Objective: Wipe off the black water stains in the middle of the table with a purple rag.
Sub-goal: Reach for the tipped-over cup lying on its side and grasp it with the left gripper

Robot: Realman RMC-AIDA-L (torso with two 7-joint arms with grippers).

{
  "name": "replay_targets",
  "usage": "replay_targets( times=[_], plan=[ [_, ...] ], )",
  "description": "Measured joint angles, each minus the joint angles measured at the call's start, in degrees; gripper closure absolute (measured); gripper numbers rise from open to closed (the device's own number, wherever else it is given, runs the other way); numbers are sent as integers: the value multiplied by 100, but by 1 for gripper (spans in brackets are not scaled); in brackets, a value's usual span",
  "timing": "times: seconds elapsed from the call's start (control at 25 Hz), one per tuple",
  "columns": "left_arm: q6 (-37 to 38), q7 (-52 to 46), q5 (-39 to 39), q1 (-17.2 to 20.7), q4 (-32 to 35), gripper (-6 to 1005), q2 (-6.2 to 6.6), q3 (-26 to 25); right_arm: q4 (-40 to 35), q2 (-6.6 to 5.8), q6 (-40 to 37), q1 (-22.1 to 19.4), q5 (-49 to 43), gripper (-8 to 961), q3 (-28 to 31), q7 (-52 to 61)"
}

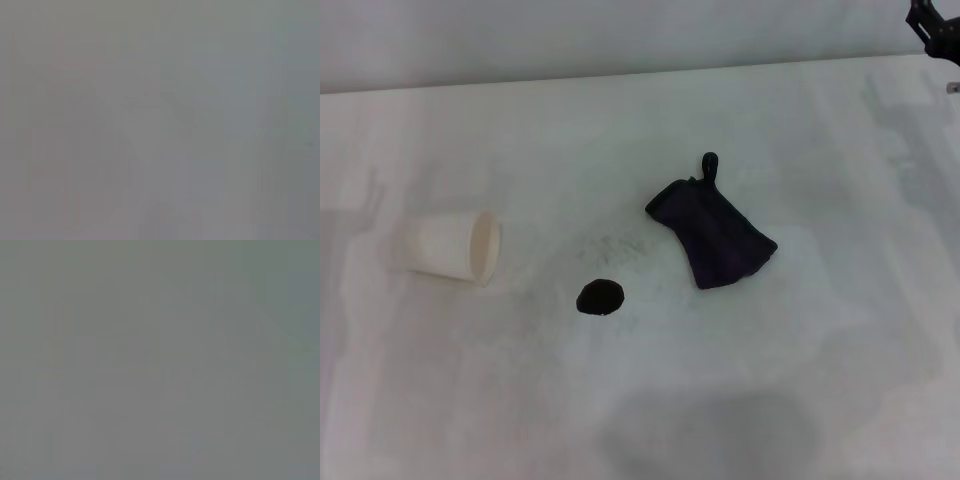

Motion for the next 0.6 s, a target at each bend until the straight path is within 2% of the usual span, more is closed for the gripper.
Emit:
replay_targets(
  times=[0.32, 0.6],
  plan=[
    [-20, 0, 327, -17, 135, 111, 0, 1, -22, -30, 30, -147, 0, 103, -7, 71],
    [179, -57, 402, 195, 428, 112, 1, 0, -81, -67, 95, -373, -6, 106, -74, 362]
  ],
)
